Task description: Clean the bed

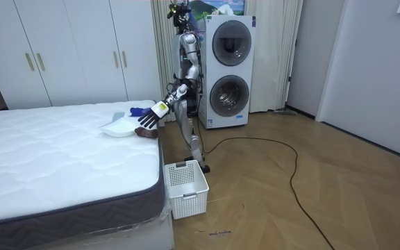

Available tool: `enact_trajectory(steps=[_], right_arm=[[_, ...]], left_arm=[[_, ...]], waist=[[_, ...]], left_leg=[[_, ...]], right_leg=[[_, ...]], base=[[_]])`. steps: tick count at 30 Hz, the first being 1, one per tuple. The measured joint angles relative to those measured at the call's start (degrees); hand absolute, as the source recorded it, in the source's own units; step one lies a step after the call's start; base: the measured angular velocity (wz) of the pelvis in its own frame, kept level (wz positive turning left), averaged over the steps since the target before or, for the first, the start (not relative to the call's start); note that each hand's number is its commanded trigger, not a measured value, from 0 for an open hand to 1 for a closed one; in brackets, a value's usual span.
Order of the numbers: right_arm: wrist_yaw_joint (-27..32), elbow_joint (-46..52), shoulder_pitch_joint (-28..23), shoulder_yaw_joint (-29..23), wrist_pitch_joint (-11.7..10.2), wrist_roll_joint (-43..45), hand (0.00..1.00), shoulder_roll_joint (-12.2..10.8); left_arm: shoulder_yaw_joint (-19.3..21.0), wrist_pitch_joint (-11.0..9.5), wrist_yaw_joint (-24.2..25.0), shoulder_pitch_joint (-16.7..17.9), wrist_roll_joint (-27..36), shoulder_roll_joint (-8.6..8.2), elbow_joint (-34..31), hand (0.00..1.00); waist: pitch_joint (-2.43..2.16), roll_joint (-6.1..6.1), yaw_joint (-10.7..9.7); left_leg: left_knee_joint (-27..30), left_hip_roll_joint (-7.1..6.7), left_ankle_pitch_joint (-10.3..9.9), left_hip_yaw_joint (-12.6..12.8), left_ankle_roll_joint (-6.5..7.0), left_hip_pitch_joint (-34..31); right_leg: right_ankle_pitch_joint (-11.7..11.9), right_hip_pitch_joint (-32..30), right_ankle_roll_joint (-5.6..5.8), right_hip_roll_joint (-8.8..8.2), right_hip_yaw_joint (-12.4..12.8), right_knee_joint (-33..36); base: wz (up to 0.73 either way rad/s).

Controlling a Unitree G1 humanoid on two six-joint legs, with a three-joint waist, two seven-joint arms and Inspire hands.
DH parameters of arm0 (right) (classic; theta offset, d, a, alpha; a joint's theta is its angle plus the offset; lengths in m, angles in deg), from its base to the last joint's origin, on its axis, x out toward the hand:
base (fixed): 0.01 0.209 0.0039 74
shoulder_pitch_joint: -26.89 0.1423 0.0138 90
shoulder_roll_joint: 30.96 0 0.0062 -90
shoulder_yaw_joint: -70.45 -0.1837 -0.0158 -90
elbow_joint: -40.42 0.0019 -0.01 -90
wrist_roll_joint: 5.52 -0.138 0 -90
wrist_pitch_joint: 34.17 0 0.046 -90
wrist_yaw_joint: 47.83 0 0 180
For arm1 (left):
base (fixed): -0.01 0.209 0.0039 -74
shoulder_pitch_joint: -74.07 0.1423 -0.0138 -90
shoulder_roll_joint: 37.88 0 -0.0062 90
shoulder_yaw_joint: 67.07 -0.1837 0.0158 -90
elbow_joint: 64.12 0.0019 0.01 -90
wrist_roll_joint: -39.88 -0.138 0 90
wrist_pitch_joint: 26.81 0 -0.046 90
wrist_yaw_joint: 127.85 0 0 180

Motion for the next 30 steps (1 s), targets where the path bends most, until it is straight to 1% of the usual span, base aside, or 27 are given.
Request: enact_trajectory(steps=[3, 5, 6, 8, 10, 12, 15, 17, 21, 22, 23, 25, 26, 28, 29, 30], right_arm=[[0.0, -0.1, 0.2, 0.0, -0.1, -1.2, 0.0, 0.0], [0.1, -0.4, 0.3, 0.0, -0.5, -1.3, 0.0, 0.1], [0.1, -0.5, 0.3, 0.0, -0.5, -1.2, 0.0, 0.1], [0.0, -0.8, 1.0, 0.0, -0.5, -1.3, 0.0, 0.2], [0.0, -1.7, 1.8, 0.1, -0.5, -1.3, 0.0, 0.2], [0.0, -2.1, 2.1, 0.3, -0.5, -1.8, 0.0, 0.3], [0.0, -2.2, 2.6, 1.8, -0.5, -2.5, 0.0, 0.7], [0.0, -2.4, 2.9, 2.2, -0.5, -2.4, 0.0, 1.0], [0.0, -2.4, 3.2, 2.3, -0.5, -2.3, 0.0, 1.2], [0.0, -2.4, 3.3, 2.3, -0.5, -2.2, 0.0, 1.2], [0.0, -2.4, 3.6, 2.3, -0.5, -2.2, 0.0, 1.2], [0.0, -2.5, 4.0, 2.4, -0.5, -2.2, 0.0, 1.2], [0.0, -2.5, 4.4, 2.4, -0.5, -2.1, 0.0, 1.2], [0.0, -2.5, 4.9, 2.3, -0.5, -1.7, 0.0, 1.2], [0.1, -3.1, 5.4, 2.3, -0.5, -1.9, 0.0, 1.3], [0.3, -3.6, 5.6, 2.2, -0.5, -2.3, 0.0, 1.4]], left_arm=[[-1.7, -0.2, 0.0, -1.3, -0.6, 0.18, 0.0, 0.0], [-2.7, -0.9, 0.0, -2.2, -0.8, 0.2, 0.0, 0.0], [-2.9, -1.0, 0.0, -2.4, -0.8, 0.21, 0.0, 0.0], [-3.9, -1.9, 0.1, -3.1, -0.8, 0.39, 0.0, 0.0], [-3.9, -2.3, 0.3, -3.4, -0.9, 0.4, 0.0, 0.0], [-4.1, -2.4, 0.3, -3.5, -0.9, 0.45, 0.1, 0.0], [-5.2, -2.5, 0.3, -3.6, -1.0, 1.27, 0.7, 0.0], [-6.2, -2.5, -0.1, -4.3, -1.0, 1.6, 2.6, 0.0], [-7.1, -2.5, -1.0, -4.6, -1.1, 1.65, 3.1, 0.0], [-7.3, -2.5, -1.3, -5.0, -1.1, 1.65, 3.6, 0.0], [-7.3, -2.5, -1.3, -5.7, -1.1, 1.65, 4.3, 0.0], [-7.3, -2.4, -1.9, -6.9, -1.1, 1.65, 5.8, 0.0], [-7.3, -2.4, -2.3, -7.4, -1.1, 1.65, 5.8, 0.0], [-7.3, -2.4, -3.1, -8.7, -1.7, 1.65, 5.9, 0.0], [-7.2, -2.4, -3.8, -9.7, -2.0, 1.67, 6.1, 0.0], [-7.3, -2.4, -4.2, -10.4, -2.2, 1.68, 6.5, 0.0]], waist=[[0.0, 0.08, -0.3], [0.12, 0.21, -0.5], [0.16, 0.25, -0.6], [0.21, 0.37, -0.6], [0.24, 0.41, -0.9], [0.24, 0.4, -1.2], [0.28, 0.45, -1.8], [0.39, 0.56, -2.1], [0.52, 0.76, -2.2], [0.54, 0.85, -2.3], [0.64, 0.96, -2.4], [0.73, 1.09, -2.4], [0.82, 1.27, -2.4], [0.88, 1.51, -2.9], [1.13, 1.83, -3.2], [1.27, 2.02, -3.2]], left_leg=[[0.5, 0.02, 0.0, -0.1, 0.0, -1.1], [0.5, 0.05, 0.0, 0.0, -0.07, -1.3], [0.5, 0.08, 0.0, 0.1, -0.07, -1.4], [0.5, 0.15, 0.1, 0.4, -0.12, -2.0], [0.6, 0.14, 0.1, 0.4, -0.15, -2.7], [0.6, 0.15, 0.2, 0.4, -0.15, -3.4], [0.8, 0.17, 0.2, 0.4, -0.17, -4.3], [0.8, 0.16, 0.2, 0.4, -0.18, -4.6], [1.1, 0.15, 0.2, 0.2, -0.18, -5.8], [1.2, 0.14, 0.2, -0.1, -0.24, -6.1], [1.1, 0.12, 0.3, -0.9, -0.33, -6.4], [1.1, 0.14, 0.5, -1.5, -0.47, -6.5], [1.1, 0.16, 0.6, -2.4, -0.52, -6.6], [1.1, 0.15, 0.8, -3.0, -0.7, -7.2], [1.0, 0.17, 1.0, -4.4, -0.73, -7.1], [0.8, 0.25, 1.2, -6.1, -0.67, -6.9]], right_leg=[[0.0, -0.9, -0.08, 0.01, 0.2, 0.0], [0.1, -1.2, -0.11, 0.04, 0.2, 0.0], [0.1, -1.4, -0.15, 0.05, 0.3, 0.0], [0.2, -2.3, -0.27, 0.06, 0.2, 0.1], [0.2, -3.0, -0.31, 0.06, 0.3, 0.1], [0.2, -3.7, -0.34, 0.06, 0.2, 0.1], [0.2, -4.4, -0.35, 0.07, 0.1, 0.1], [0.2, -4.9, -0.35, 0.06, 0.1, 0.2], [0.2, -5.9, -0.35, 0.1, 0.2, 0.2], [0.2, -6.1, -0.35, 0.12, 0.2, 0.2], [0.2, -6.8, -0.36, 0.15, 0.2, 0.5], [0.2, -7.4, -0.36, 0.19, 0.3, 1.1], [0.2, -7.9, -0.36, 0.23, 0.2, 1.7], [0.2, -8.4, -0.37, 0.23, 0.2, 2.5], [0.0, -9.8, -0.67, 0.21, 0.1, 4.5], [-0.4, -11.4, -1.27, 0.19, 0.0, 7.1]], base=[[0.0], [-0.03], [-0.06], [-0.09], [-0.06], [0.0], [0.0], [0.0], [0.0], [0.0], [0.0], [-0.1], [-0.15], [-0.03], [-0.04], [-0.48]])
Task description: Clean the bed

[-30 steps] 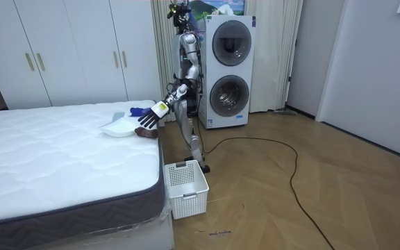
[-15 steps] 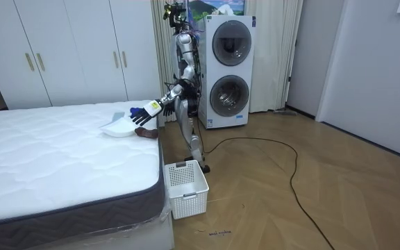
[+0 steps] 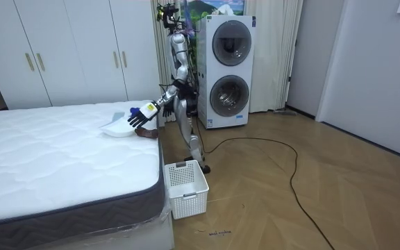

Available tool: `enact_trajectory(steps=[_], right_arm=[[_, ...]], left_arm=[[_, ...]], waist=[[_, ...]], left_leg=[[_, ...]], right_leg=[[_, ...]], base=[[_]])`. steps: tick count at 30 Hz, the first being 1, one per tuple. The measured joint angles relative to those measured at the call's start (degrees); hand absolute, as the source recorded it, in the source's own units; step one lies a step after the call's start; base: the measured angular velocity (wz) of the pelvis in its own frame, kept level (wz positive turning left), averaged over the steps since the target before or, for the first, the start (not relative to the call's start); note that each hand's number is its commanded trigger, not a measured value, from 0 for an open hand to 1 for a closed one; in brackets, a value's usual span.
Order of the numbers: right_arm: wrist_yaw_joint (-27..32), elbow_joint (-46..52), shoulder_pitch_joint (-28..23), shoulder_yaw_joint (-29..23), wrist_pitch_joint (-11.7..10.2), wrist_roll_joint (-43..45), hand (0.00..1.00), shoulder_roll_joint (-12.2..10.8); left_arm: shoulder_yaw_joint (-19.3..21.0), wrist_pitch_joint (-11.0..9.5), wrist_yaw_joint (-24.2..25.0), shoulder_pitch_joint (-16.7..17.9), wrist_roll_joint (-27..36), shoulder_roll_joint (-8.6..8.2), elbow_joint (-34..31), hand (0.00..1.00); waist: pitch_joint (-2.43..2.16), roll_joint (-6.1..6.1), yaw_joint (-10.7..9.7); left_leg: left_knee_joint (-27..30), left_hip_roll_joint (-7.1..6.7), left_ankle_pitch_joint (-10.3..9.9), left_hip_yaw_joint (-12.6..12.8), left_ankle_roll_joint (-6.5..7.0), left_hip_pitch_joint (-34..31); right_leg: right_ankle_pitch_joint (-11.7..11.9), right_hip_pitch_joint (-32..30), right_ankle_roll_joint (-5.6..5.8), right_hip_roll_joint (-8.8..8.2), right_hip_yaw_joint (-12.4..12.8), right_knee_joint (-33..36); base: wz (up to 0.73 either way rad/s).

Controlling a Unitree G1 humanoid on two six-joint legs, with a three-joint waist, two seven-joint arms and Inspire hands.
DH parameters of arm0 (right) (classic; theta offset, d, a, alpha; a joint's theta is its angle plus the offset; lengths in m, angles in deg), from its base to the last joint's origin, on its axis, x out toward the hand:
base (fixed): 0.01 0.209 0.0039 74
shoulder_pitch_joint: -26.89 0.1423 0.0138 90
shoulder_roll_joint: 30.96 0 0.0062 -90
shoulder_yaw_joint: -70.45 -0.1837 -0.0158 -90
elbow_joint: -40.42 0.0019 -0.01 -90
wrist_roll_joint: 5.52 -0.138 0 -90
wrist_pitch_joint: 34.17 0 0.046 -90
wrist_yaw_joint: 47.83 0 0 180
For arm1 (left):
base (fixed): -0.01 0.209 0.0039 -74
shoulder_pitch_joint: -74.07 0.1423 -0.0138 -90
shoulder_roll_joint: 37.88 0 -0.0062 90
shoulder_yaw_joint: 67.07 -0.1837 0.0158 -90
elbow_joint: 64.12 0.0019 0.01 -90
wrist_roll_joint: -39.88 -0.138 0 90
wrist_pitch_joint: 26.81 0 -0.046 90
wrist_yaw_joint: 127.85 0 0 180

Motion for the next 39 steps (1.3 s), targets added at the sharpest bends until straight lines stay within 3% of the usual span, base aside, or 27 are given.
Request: enact_trajectory(steps=[1, 2, 3, 4, 5, 6, 8, 13, 16, 19, 26, 39], right_arm=[[0.6, -0.3, 1.6, 0.5, 0.0, -1.1, 0.0, 0.2], [1.4, -0.4, 4.0, 2.4, 0.0, -1.2, 0.0, 0.1], [1.9, -0.4, 4.5, 3.1, -0.1, -1.2, 0.0, 0.3], [2.8, -0.5, 4.4, 3.4, -0.1, -1.2, 0.0, 0.3], [3.2, -1.2, 4.2, 3.4, 0.3, -1.3, 0.0, 0.2], [3.3, -1.3, 3.9, 3.4, 0.7, -1.3, 0.0, 0.1], [3.4, -1.5, 3.1, 3.4, 1.3, -1.6, 0.0, -0.3], [3.7, -2.3, 4.1, 4.5, 1.8, -2.2, 0.0, 0.3], [3.6, -2.7, 4.8, 4.8, 2.6, -3.8, 0.0, 0.6], [3.6, -2.8, 5.7, 6.8, 2.8, -6.8, 0.0, 1.0], [3.4, -2.5, 6.5, 9.3, 3.1, -10.3, 0.0, 1.1], [4.1, -2.4, 6.7, 11.4, 3.0, -16.9, 0.0, 0.7]], left_arm=[[0.0, -0.1, -0.8, -1.2, 0.0, 0.07, 1.3, 0.0], [1.1, -0.1, -1.4, -2.6, -0.1, 1.11, 4.1, 0.0], [1.5, 0.1, -1.4, -3.5, -0.2, 0.96, 6.1, 0.0], [1.2, 0.3, -1.3, -4.8, -0.9, 0.6, 8.5, 0.0], [1.2, 0.0, -1.3, -5.9, -1.8, 0.44, 9.2, 0.0], [1.2, -0.1, -1.4, -6.5, -1.8, 0.44, 9.4, 0.0], [1.2, -0.2, -2.5, -8.6, -2.0, 0.55, 9.5, 0.0], [1.1, -0.1, -4.5, -8.5, -1.5, 0.6, 9.9, 0.0], [1.2, 0.3, -4.5, -8.5, -0.5, 0.46, 10.2, 0.0], [1.2, 0.4, -4.4, -9.7, -0.4, 0.4, 11.8, 0.0], [1.1, 0.5, -4.3, -10.6, 2.6, -0.39, 15.9, 0.0], [0.0, 0.5, -4.4, -12.3, 5.2, -1.06, 16.7, 0.0]], waist=[[0.58, 0.88, 0.8], [0.33, 0.27, 1.1], [0.8, 1.01, 0.4], [0.72, 1.63, -2.1], [0.76, 1.52, -2.3], [0.85, 1.41, -2.4], [0.99, 0.85, -2.1], [1.09, 1.02, -1.8], [1.13, 1.08, -1.8], [1.21, 1.21, -1.7], [1.49, 1.17, -1.8], [1.75, 0.74, -3.2]], left_leg=[[-0.3, 0.65, 0.1, -4.9, -0.06, 0.1], [1.1, 0.88, 0.0, -5.9, -0.29, -1.6], [2.1, 1.15, -0.5, -6.0, -1.42, -2.5], [2.6, 1.54, -0.3, -3.6, -2.99, -3.5], [2.1, 2.43, 0.4, 0.6, -4.09, -4.3], [1.6, 2.9, 0.8, 2.3, -4.21, -5.2], [1.0, 4.05, 3.7, 6.6, -2.7, -8.4], [3.8, 2.84, 3.6, 6.8, -2.29, -10.1], [6.0, 1.99, 2.9, 7.0, -1.52, -11.4], [9.8, 2.25, 0.9, 7.9, -1.56, -14.0], [14.1, 3.0, 0.1, 8.5, -1.69, -17.5], [17.2, 3.06, -0.3, 8.2, -1.93, -22.4]], right_leg=[[-1.2, -4.7, -1.71, 1.58, 1.5, 1.8], [3.8, -8.9, -4.47, 3.12, 3.0, -3.6], [7.6, -9.3, -4.8, 3.2, 1.9, -3.5], [8.4, -8.6, -4.9, 2.9, 0.5, -3.7], [8.4, -8.6, -4.9, 2.86, 1.5, -3.6], [8.4, -8.6, -4.88, 2.86, 2.5, -3.6], [7.4, -9.8, -3.88, 2.49, 4.1, -1.8], [6.0, -10.8, -3.47, 0.68, 0.5, 0.5], [3.9, -12.6, -3.55, -0.52, 0.5, 4.1], [1.9, -15.4, -3.62, -0.97, 1.4, 8.2], [1.6, -18.8, -4.14, -1.01, 1.6, 11.7], [1.0, -22.8, -5.01, -1.54, 0.2, 14.3]], base=[[-1.02], [-0.95], [-0.24], [0.4], [0.47], [0.44], [0.38], [0.1], [0.09], [0.01], [-0.04], [0.05]])
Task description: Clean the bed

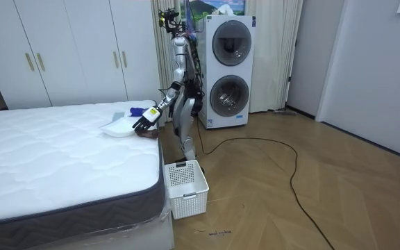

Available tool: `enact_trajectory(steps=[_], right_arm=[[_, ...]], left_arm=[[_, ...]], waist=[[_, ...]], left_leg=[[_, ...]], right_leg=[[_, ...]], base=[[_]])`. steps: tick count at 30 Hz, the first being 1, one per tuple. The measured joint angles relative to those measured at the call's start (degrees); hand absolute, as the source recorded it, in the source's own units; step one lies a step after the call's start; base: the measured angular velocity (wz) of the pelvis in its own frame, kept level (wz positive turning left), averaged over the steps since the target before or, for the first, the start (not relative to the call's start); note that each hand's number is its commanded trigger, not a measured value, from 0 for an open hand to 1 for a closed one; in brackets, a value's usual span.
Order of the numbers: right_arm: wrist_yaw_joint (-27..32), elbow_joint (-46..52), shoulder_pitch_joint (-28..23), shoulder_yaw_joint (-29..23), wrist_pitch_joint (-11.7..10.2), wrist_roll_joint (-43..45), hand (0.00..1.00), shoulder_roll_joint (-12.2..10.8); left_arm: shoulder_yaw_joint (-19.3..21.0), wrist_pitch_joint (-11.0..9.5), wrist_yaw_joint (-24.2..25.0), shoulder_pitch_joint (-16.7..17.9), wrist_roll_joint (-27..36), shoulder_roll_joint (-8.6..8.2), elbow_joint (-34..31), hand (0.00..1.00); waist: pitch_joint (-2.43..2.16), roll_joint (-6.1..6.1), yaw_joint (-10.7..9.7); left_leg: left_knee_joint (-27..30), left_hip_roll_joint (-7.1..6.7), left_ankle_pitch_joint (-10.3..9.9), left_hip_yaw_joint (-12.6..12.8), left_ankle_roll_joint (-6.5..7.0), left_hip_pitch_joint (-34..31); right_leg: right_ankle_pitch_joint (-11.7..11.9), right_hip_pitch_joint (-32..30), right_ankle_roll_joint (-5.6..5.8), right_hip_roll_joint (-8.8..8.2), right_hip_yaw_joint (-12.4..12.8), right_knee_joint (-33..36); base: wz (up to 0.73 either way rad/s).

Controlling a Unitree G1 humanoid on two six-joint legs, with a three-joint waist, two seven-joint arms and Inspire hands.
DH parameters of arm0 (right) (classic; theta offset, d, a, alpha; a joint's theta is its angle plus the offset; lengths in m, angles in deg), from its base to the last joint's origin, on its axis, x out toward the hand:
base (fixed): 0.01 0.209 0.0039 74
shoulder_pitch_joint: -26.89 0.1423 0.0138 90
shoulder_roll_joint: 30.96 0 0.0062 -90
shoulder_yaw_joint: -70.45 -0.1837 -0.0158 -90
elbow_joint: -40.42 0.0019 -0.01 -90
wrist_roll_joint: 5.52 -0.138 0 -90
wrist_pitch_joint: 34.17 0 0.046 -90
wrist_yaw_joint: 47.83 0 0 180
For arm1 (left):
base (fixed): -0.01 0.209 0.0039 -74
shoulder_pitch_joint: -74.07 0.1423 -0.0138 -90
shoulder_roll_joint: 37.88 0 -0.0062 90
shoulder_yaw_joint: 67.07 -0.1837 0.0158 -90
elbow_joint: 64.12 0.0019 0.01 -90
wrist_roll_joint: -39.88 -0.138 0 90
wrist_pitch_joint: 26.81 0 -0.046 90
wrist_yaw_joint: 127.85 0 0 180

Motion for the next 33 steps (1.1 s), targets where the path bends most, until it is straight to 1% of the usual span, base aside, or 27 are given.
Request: enact_trajectory(steps=[3, 5, 10, 11, 14, 18, 24, 25, 26, 27, 28, 29, 30, 33], right_arm=[[0.0, 0.0, 0.0, 0.1, 0.0, -0.4, 0.0, 0.0], [0.2, 0.0, 0.1, 1.1, 0.0, -0.5, 0.0, 0.0], [0.5, 0.4, 0.0, 1.6, 0.1, -0.5, 0.0, 0.0], [0.5, 1.1, -0.3, 1.6, 0.2, -0.4, 0.0, 0.1], [0.5, 1.6, -0.5, 1.6, 0.2, -0.2, 0.0, 0.1], [0.5, 1.8, -0.3, 1.5, 0.4, -0.1, 0.0, 0.1], [0.6, 3.3, 0.0, 1.6, 1.4, -0.5, 0.0, 0.6], [0.6, 3.8, -0.1, 1.7, 1.6, -0.5, 0.0, 0.7], [0.8, 3.8, -0.2, 2.0, 1.6, -0.4, 0.0, 0.7], [0.9, 3.9, -0.3, 2.0, 1.6, -0.4, 0.0, 0.7], [1.1, 4.1, -0.3, 2.0, 1.6, -0.4, 0.0, 0.7], [1.3, 4.2, -0.4, 2.0, 1.6, -0.4, 0.0, 0.7], [1.5, 4.3, -0.4, 2.1, 1.6, -0.4, 0.0, 0.7], [2.3, 4.5, -0.4, 2.3, 1.6, -0.4, 0.0, 0.6]], left_arm=[[-0.2, 0.0, 0.1, -0.1, 0.1, -0.57, 0.5, 0.0], [-1.2, 0.0, 0.1, -0.1, 1.2, -0.72, 0.6, 0.0], [-1.1, 0.1, 0.1, -0.6, 1.6, -0.7, 0.8, 0.0], [-1.1, 0.1, 0.1, -1.0, 1.6, -0.62, 1.4, 0.0], [-1.0, 0.4, 0.0, -1.7, 1.9, 0.0, 2.4, 0.0], [-0.9, 0.9, 0.0, -3.0, 3.7, 0.14, 3.7, 0.0], [-1.1, 2.4, 0.0, -4.6, 5.0, 0.96, 4.0, 0.0], [-1.1, 2.6, 0.0, -4.8, 5.9, 1.09, 4.1, 0.05], [-1.1, 2.8, 0.0, -5.0, 6.6, 1.11, 4.6, 0.21], [-1.1, 2.9, 0.1, -5.1, 6.6, 1.1, 4.9, 0.57], [-1.1, 3.0, 0.1, -5.4, 6.6, 1.11, 5.3, 0.74], [-1.1, 3.3, 0.2, -5.6, 6.6, 1.1, 5.7, 0.98], [-1.1, 3.4, 0.2, -5.8, 6.7, 1.11, 5.9, 1.0], [-1.0, 3.9, -0.1, -6.5, 6.7, 1.54, 6.4, 1.0]], waist=[[0.01, -0.02, -0.1], [0.03, -0.08, -0.1], [0.0, -0.22, 0.0], [-0.01, -0.19, 0.0], [0.02, -0.22, -0.1], [0.05, -0.14, -0.2], [0.08, 0.15, -0.1], [0.11, 0.18, -0.1], [0.13, 0.21, -0.1], [0.13, 0.21, -0.2], [0.13, 0.21, -0.2], [0.13, 0.21, -0.2], [0.13, 0.21, -0.1], [0.14, 0.23, -0.1]], left_leg=[[0.0, 0.0, 0.0, 0.0, 0.05, 0.0], [0.1, -0.01, -0.1, 0.0, 0.07, -0.1], [2.0, 0.14, -1.0, 0.0, 0.09, -1.4], [3.0, 0.76, -1.4, 0.1, 0.07, -1.9], [4.6, 1.32, -2.5, 0.1, -0.05, -2.5], [5.5, 1.69, -3.0, 0.3, -0.06, -3.0], [6.9, 1.75, -3.0, 0.8, -0.05, -5.9], [7.0, 1.79, -3.0, 1.0, -0.06, -6.1], [7.4, 1.81, -3.1, 1.0, -0.15, -6.1], [7.6, 1.81, -3.2, 1.0, -0.21, -6.1], [7.7, 1.77, -3.3, 1.1, -0.31, -6.0], [7.7, 1.76, -3.3, 1.2, -0.39, -6.1], [7.8, 1.79, -3.4, 1.3, -0.43, -6.1], [7.8, 1.86, -3.5, 1.3, -0.65, -6.1]], right_leg=[[-0.1, 0.0, 0.02, 0.0, 0.0, 0.0], [-0.4, -0.1, 0.08, -0.06, 0.1, 0.1], [-1.1, -1.3, -0.03, -0.11, 0.1, 1.8], [-1.4, -1.6, 0.01, 0.05, 0.1, 2.3], [-1.8, -1.9, -0.18, 0.43, 0.0, 3.1], [-2.0, -2.2, -0.18, 0.4, -0.1, 3.8], [-2.3, -5.5, -0.53, -0.02, 0.1, 6.0], [-2.4, -5.9, -0.63, -0.04, 0.2, 6.3], [-2.5, -6.1, -0.76, -0.1, 0.3, 6.9], [-2.6, -6.1, -0.82, -0.13, 0.3, 7.1], [-3.0, -6.1, -0.91, -0.26, 0.3, 7.6], [-3.3, -6.3, -0.97, -0.32, 0.4, 8.0], [-3.5, -6.4, -1.02, -0.32, 0.4, 8.0], [-3.6, -6.5, -1.27, -0.26, 0.3, 8.2]], base=[[0.0], [0.0], [0.0], [-0.03], [-0.06], [0.0], [-0.01], [-0.03], [0.0], [0.0], [0.0], [0.0], [0.0], [0.0]])
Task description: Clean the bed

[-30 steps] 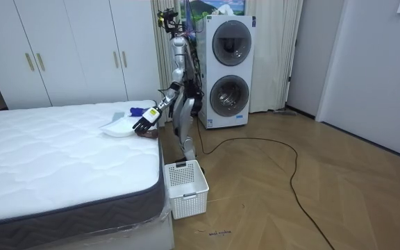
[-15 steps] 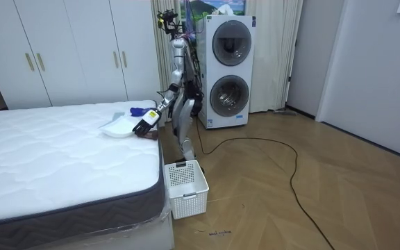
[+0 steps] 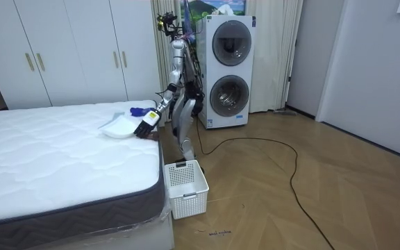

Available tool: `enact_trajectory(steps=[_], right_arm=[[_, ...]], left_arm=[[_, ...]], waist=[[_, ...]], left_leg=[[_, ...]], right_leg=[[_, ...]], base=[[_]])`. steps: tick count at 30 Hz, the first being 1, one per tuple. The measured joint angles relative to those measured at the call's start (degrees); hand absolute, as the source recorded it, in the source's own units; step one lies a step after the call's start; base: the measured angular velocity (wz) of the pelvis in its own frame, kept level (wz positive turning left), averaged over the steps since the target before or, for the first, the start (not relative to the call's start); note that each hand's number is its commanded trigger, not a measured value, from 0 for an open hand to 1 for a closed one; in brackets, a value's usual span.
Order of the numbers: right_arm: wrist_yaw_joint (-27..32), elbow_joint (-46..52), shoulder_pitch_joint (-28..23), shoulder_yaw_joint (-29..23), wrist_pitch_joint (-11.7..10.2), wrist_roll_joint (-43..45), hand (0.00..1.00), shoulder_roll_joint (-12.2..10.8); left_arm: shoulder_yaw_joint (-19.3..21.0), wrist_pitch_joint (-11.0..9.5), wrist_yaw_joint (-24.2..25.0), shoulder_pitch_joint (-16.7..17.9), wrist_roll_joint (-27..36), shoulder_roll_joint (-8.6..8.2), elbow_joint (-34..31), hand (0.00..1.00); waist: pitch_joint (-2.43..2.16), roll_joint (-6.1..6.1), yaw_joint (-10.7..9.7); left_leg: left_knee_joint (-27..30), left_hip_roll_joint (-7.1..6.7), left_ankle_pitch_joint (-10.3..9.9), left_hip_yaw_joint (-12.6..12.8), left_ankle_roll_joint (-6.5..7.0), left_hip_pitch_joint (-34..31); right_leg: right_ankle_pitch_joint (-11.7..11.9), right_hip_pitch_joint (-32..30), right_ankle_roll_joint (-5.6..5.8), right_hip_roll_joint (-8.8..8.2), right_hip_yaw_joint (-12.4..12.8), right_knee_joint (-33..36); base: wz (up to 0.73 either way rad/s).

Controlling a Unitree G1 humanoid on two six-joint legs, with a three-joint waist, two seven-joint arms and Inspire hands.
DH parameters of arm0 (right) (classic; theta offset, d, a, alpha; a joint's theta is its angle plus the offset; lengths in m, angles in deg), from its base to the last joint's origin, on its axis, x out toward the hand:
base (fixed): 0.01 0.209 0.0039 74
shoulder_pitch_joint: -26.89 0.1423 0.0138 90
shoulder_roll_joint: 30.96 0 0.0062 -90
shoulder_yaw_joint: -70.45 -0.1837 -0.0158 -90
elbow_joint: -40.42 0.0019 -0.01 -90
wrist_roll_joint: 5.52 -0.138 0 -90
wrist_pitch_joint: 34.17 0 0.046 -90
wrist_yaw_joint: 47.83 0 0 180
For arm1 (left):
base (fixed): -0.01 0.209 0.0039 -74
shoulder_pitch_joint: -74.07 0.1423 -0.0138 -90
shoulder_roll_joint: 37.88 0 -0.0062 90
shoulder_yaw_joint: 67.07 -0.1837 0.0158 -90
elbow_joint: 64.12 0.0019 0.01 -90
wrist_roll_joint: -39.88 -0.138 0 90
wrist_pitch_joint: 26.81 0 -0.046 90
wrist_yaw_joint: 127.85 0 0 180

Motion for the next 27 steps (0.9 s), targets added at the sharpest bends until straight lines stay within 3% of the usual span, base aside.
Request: enact_trajectory(steps=[5, 21, 27], right_arm=[[0.4, 0.3, -0.1, -0.1, -0.1, -0.1, 0.0, 0.1], [1.7, 2.1, -0.8, 0.0, -0.1, 0.0, 0.0, 0.0], [2.7, 3.5, -1.1, 0.0, 0.0, 0.3, 0.0, 0.1]], left_arm=[[0.1, 0.6, 0.1, -0.3, 0.0, 2.0, 0.0, 1.0], [0.0, 1.1, 1.7, -0.9, 1.9, 1.6, 0.1, 1.0], [-0.1, 2.2, 2.5, -1.0, 1.8, 1.29, 0.1, 1.0]], waist=[[0.08, 0.23, -0.1], [0.15, 0.3, -0.2], [0.55, 0.78, -0.3]], left_leg=[[0.0, -0.03, 0.1, 0.0, -0.09, -0.8], [2.1, 0.44, 0.0, 0.7, 0.1, -3.4], [2.5, 1.1, -0.3, 1.9, 0.56, -3.8]], right_leg=[[-0.1, -0.9, -0.11, -0.29, -0.1, 0.4], [-0.6, -2.9, 0.15, -0.35, -0.1, 1.6], [-0.8, -3.3, 0.1, -0.4, -0.1, 2.0]], base=[[0.0], [0.0], [0.0]])
